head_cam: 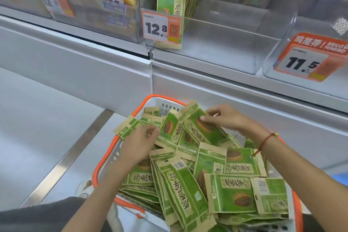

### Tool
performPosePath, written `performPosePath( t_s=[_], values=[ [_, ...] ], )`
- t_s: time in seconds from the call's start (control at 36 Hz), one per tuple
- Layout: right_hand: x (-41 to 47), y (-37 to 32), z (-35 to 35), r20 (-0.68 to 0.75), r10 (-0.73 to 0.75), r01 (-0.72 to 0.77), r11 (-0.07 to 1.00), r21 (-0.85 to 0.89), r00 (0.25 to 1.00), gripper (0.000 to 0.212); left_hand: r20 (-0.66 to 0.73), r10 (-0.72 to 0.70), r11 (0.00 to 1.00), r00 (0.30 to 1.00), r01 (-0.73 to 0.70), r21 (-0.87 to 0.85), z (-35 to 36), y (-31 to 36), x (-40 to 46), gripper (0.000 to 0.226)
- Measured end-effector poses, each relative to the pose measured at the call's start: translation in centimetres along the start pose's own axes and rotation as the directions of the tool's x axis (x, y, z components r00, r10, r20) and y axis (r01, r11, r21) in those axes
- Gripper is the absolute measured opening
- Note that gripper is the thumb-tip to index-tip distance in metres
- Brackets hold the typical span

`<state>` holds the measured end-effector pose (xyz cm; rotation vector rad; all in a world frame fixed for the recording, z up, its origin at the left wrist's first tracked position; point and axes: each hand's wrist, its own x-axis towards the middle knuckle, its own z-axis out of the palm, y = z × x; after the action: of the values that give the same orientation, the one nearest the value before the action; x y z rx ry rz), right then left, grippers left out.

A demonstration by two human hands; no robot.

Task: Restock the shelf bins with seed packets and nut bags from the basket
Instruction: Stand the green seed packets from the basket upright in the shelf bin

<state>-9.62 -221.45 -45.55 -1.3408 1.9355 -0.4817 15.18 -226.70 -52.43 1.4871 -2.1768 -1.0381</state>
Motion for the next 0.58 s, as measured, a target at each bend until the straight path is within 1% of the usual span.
performPosePath(
  t_s=[0.03, 0.06, 0.08, 0.11, 0.14, 0.19, 0.22, 0.25, 0.31, 0.33, 0.36, 0.42, 0.44, 0.47, 0.5, 0.53, 0.58],
  values=[
    [-0.1, -0.2, -0.3, -0.006, 0.009, -0.008, 0.992, 0.127, 1.0, 0.023, -0.009, -0.006, 0.997, 1.0, 0.005, -0.08, -0.2, 0.7, 0.1, 0.038],
    [-0.1, -0.4, -0.4, -0.016, 0.007, -0.003, 0.97, 0.244, 1.0, 0.024, 0.037, -0.02, 0.979, 0.999, 0.027, -0.201, -0.3, 1.5, 0.1, 0.038],
    [-0.2, -0.6, -0.4, -0.035, -0.001, 0.012, 0.943, 0.333, 0.999, 0.025, 0.115, -0.029, 0.942, 0.993, 0.066, -0.328, -0.3, 2.4, 0.0, 0.037],
    [-0.3, -1.0, -0.3, -0.055, -0.006, 0.028, 0.917, 0.399, 0.998, 0.025, 0.187, -0.033, 0.901, 0.982, 0.11, -0.419, -0.2, 3.1, -0.1, 0.039],
    [-0.5, -1.3, -0.2, -0.064, -0.011, 0.038, 0.898, 0.439, 0.998, 0.026, 0.236, -0.03, 0.868, 0.971, 0.143, -0.475, -0.1, 3.8, -0.3, 0.044],
    [-0.9, -2.1, 0.0, -0.052, -0.019, 0.043, 0.864, 0.501, 0.998, 0.025, 0.275, -0.015, 0.825, 0.961, 0.167, -0.539, -0.1, 4.7, -0.7, 0.059],
    [-1.1, -2.5, 0.1, -0.05, -0.02, 0.044, 0.836, 0.547, 0.999, 0.025, 0.292, -0.008, 0.811, 0.956, 0.177, -0.558, -0.2, 5.0, -1.0, 0.062],
    [-1.3, -2.9, 0.3, -0.053, -0.014, 0.043, 0.795, 0.605, 0.999, 0.024, 0.313, 0.003, 0.8, 0.95, 0.186, -0.571, -0.4, 5.2, -1.2, 0.058],
    [-1.6, -3.5, 0.6, -0.081, 0.037, 0.034, 0.68, 0.733, 0.996, 0.022, 0.392, 0.031, 0.771, 0.92, 0.228, -0.595, -0.7, 5.3, -1.5, 0.032],
    [-1.7, -3.7, 0.8, -0.095, 0.076, 0.028, 0.616, 0.787, 0.993, 0.02, 0.42, 0.049, 0.727, 0.906, 0.256, -0.637, -0.9, 5.2, -1.7, 0.027],
    [-1.8, -3.8, 1.1, -0.102, 0.118, 0.02, 0.552, 0.834, 0.988, 0.017, 0.431, 0.064, 0.657, 0.9, 0.287, -0.697, -0.8, 5.1, -1.8, 0.029],
    [-2.2, -4.0, 1.7, -0.079, 0.179, -0.001, 0.409, 0.912, 0.981, 0.01, 0.408, 0.068, 0.449, 0.91, 0.337, -0.827, -0.4, 4.7, -1.7, 0.043],
    [-2.4, -4.1, 2.2, -0.063, 0.199, -0.012, 0.354, 0.935, 0.978, 0.01, 0.385, 0.062, 0.341, 0.921, 0.343, -0.875, 0.0, 4.6, -1.6, 0.054],
    [-2.7, -4.3, 2.8, -0.052, 0.21, -0.021, 0.332, 0.943, 0.976, 0.013, 0.362, 0.05, 0.257, 0.931, 0.338, -0.905, 0.4, 4.6, -1.6, 0.066],
    [-3.0, -4.4, 3.5, -0.047, 0.215, -0.031, 0.344, 0.939, 0.975, 0.018, 0.339, 0.041, 0.191, 0.94, 0.326, -0.926, 0.9, 4.7, -1.7, 0.073],
    [-3.4, -4.6, 4.3, -0.045, 0.209, -0.037, 0.375, 0.926, 0.977, 0.023, 0.318, 0.032, 0.147, 0.948, 0.31, -0.939, 1.3, 4.9, -1.9, 0.075],
    [-4.1, -5.0, 5.6, -0.044, 0.171, -0.04, 0.457, 0.888, 0.984, 0.026, 0.281, 0.011, 0.11, 0.96, 0.278, -0.954, 1.8, 5.8, -2.6, 0.06]
  ],
)
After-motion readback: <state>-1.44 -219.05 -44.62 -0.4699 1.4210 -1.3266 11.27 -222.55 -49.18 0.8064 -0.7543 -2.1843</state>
